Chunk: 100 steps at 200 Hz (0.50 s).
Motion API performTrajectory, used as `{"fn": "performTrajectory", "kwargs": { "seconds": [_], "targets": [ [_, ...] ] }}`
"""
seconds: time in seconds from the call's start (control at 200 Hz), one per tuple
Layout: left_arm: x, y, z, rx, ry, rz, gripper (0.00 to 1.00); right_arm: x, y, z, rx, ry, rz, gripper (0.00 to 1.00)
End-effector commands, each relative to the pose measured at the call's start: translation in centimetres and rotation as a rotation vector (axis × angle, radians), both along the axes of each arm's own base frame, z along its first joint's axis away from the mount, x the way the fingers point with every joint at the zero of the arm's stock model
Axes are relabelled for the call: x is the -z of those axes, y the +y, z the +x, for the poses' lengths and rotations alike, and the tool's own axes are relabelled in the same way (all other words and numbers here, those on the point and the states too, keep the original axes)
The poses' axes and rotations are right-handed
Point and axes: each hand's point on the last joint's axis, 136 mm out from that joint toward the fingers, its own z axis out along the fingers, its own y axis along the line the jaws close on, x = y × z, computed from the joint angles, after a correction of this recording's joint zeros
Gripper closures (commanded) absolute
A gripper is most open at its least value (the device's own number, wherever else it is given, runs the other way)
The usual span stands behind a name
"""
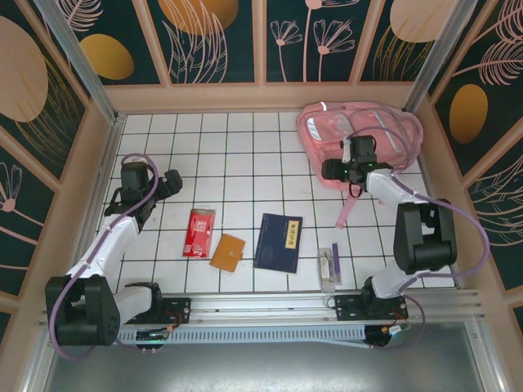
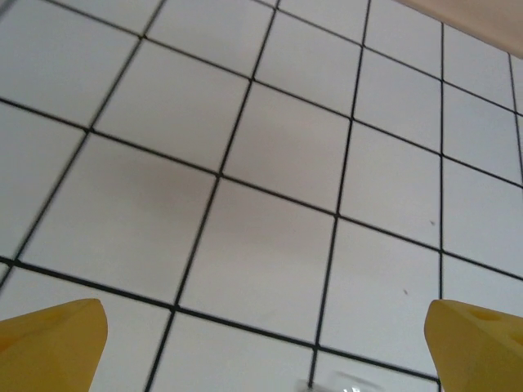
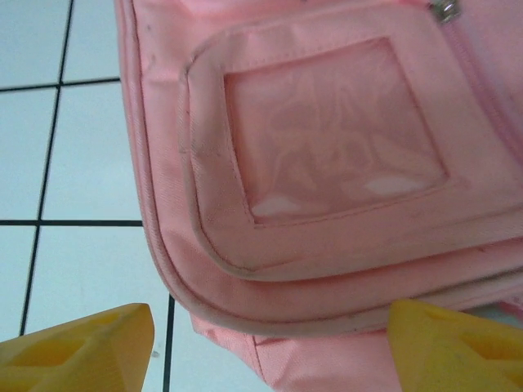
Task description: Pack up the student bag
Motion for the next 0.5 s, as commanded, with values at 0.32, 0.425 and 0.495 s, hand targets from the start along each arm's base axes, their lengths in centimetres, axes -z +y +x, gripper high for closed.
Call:
{"fn": "performTrajectory", "kwargs": {
  "seconds": [0.32, 0.425, 0.495],
  "targets": [
    [3.8, -2.4, -4.3, 0.05, 0.113, -0.158, 0.01, 3.1, 1.6, 4.5, -0.05, 0.071, -0.181, 0.58],
    [4.2, -2.3, -5.0, 0.045, 0.12, -0.158, 0.01, 2.8, 4.0, 4.4, -0.109, 0.069, -0.136, 0.78],
    [4.0, -2.4, -5.1, 0.044, 0.11, -0.165, 0.01, 2.3, 7.2, 4.0, -0.194, 0.078, -0.01, 0.89]
  ]
}}
